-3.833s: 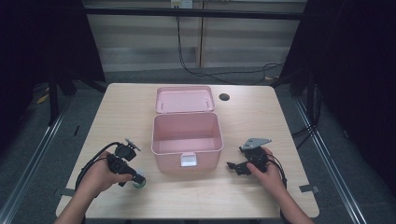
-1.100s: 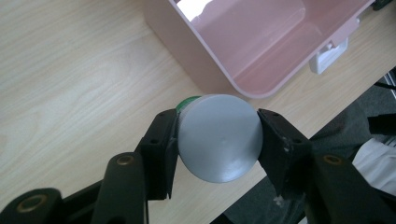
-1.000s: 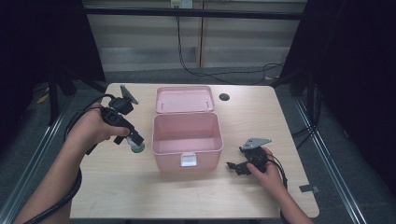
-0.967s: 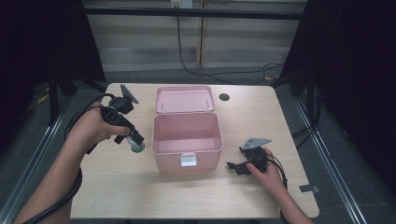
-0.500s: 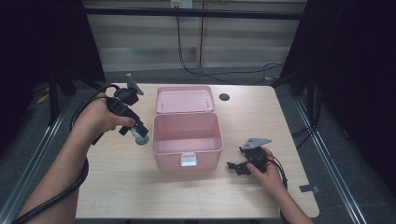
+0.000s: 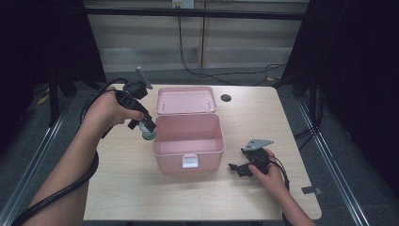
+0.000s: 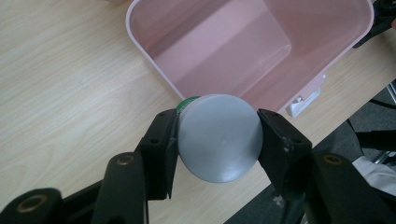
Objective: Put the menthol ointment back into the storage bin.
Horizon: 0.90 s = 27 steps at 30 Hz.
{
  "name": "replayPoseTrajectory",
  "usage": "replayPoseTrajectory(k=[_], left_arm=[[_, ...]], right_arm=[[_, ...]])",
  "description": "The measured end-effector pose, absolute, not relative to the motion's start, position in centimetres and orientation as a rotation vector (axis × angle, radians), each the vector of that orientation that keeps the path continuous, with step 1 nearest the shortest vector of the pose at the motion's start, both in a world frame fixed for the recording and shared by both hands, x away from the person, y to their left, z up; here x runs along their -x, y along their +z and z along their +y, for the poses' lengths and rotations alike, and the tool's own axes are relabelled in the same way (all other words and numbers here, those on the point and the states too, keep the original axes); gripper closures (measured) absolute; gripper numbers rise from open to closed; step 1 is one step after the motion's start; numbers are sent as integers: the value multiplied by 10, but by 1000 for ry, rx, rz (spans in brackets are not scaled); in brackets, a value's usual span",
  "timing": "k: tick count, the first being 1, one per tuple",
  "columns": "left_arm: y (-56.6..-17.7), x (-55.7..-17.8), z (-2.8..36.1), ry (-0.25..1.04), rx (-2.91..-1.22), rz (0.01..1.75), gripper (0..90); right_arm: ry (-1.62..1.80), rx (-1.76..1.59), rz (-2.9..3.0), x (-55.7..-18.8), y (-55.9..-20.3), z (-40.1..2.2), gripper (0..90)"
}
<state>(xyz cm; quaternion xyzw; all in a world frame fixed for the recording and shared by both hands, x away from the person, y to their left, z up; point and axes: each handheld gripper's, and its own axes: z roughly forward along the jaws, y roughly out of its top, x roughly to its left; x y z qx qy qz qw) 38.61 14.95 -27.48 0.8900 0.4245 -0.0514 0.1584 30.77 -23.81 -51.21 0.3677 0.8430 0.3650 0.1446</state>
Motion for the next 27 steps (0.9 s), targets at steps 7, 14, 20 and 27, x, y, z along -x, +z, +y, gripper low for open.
replayPoseTrajectory(k=[7, 14, 20, 27], left_arm=[[-270, -391, 139, -145, -2548, 1211, 499], [-268, -394, 127, -141, -2559, 1211, 499], [-269, -397, 119, -132, -2558, 1208, 499], [-273, -402, 112, -131, -2558, 1210, 499]], right_arm=[[1051, -1060, 2429, -308, -512, -238, 132], [1051, -1059, 2429, -308, -512, -238, 132], [1051, -1059, 2430, -308, -512, -238, 132], [1051, -1059, 2429, -308, -512, -238, 132]])
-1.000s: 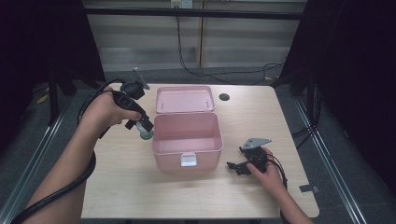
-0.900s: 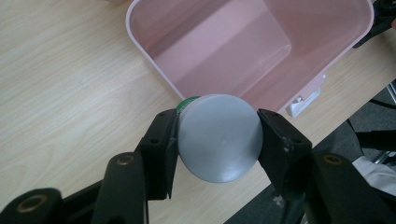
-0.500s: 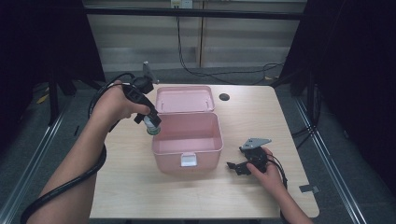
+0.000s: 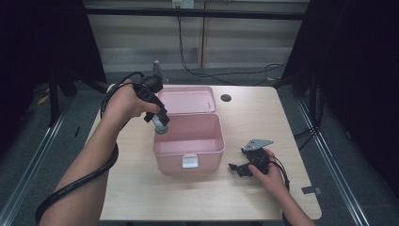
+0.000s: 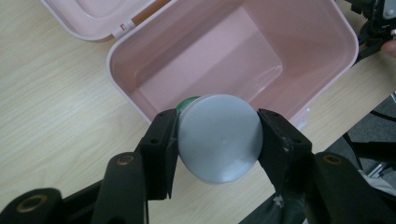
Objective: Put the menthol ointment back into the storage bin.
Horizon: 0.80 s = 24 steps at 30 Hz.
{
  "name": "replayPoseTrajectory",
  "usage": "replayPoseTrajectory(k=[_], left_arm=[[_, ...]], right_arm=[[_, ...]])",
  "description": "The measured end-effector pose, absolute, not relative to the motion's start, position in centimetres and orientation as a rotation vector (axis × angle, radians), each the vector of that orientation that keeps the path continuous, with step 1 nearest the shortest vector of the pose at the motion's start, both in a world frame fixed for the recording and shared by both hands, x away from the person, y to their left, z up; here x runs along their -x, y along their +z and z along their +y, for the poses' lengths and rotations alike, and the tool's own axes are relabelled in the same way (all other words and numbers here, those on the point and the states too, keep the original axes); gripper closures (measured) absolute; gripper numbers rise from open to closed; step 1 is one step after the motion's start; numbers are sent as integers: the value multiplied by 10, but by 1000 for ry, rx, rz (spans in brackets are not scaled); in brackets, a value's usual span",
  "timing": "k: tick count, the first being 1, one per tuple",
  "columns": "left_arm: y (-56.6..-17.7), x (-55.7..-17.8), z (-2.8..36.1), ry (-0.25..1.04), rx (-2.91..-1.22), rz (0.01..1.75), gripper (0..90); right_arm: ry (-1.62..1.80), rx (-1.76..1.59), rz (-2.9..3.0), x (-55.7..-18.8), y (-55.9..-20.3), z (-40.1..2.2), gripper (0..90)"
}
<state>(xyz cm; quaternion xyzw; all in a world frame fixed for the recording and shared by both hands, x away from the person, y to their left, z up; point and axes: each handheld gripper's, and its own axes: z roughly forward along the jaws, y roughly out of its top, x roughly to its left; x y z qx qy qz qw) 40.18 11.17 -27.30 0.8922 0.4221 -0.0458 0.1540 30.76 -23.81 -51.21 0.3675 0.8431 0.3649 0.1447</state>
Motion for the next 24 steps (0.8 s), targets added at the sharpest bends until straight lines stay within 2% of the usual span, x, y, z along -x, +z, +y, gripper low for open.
replayPoseTrajectory(k=[24], left_arm=[[-304, -416, 86, -151, -2576, 1213, 500]], right_arm=[[1049, -1063, 2428, -307, -512, -238, 132]])
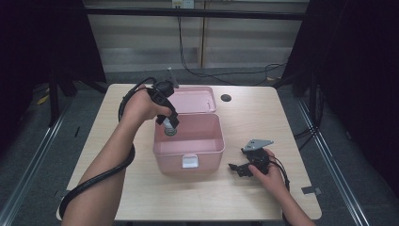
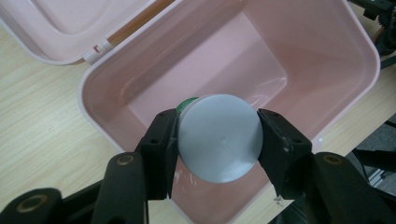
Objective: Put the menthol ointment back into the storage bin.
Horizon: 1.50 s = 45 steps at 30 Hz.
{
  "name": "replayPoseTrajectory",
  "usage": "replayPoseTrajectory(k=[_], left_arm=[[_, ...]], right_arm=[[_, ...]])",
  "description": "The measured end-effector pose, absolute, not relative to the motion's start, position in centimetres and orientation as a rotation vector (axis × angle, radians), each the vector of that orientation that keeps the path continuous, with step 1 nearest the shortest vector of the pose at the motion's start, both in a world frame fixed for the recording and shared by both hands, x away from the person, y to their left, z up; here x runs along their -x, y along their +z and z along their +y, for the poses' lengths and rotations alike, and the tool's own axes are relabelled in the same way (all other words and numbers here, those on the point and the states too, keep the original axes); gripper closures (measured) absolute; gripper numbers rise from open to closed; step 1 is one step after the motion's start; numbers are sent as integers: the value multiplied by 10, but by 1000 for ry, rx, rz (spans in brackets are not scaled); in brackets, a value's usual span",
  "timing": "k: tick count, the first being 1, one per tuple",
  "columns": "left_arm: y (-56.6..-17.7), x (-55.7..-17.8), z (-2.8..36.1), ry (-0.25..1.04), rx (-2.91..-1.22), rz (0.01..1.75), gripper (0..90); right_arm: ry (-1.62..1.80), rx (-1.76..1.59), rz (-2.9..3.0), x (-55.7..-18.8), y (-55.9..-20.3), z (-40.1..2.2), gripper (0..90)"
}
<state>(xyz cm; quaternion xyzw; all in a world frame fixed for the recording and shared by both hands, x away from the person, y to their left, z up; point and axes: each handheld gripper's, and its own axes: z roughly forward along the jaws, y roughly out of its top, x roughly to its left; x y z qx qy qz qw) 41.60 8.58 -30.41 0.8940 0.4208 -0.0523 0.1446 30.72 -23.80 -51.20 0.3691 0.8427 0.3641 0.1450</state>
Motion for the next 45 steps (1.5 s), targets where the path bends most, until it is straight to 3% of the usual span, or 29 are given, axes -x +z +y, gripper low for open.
replayPoseTrajectory(k=[45], left_arm=[[-362, -437, 61, -129, -2547, 1360, 499]], right_arm=[[1050, -1066, 2428, -306, -512, -238, 132]])
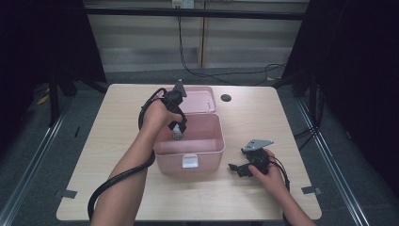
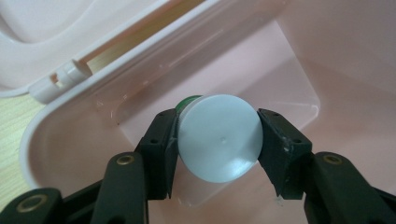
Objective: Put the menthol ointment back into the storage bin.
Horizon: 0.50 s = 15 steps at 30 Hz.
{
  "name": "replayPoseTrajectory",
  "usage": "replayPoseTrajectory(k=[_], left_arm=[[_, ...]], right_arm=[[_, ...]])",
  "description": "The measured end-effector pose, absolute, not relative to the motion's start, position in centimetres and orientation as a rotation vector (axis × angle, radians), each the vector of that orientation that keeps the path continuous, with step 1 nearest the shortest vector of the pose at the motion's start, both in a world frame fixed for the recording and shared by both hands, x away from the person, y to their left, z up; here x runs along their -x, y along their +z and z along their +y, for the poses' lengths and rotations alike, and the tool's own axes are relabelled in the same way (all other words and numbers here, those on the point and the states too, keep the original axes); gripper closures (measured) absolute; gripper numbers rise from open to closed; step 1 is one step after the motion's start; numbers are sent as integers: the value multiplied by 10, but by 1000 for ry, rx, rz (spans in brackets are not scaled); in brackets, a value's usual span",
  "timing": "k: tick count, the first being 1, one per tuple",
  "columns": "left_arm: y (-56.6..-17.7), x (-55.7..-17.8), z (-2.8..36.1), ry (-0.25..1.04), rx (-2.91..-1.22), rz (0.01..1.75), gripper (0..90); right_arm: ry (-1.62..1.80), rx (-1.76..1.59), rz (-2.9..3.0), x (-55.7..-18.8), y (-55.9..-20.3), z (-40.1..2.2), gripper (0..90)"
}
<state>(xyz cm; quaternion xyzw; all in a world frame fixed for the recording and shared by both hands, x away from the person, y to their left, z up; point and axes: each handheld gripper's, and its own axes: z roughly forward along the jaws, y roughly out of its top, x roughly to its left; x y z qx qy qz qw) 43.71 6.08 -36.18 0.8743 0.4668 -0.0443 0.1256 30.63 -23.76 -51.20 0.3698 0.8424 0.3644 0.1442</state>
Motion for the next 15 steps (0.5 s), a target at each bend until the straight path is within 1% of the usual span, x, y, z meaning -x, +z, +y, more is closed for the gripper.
replayPoseTrajectory(k=[15], left_arm=[[-387, -442, 52, -156, -2512, 1419, 499]], right_arm=[[1052, -1063, 2427, -306, -512, -238, 132]])
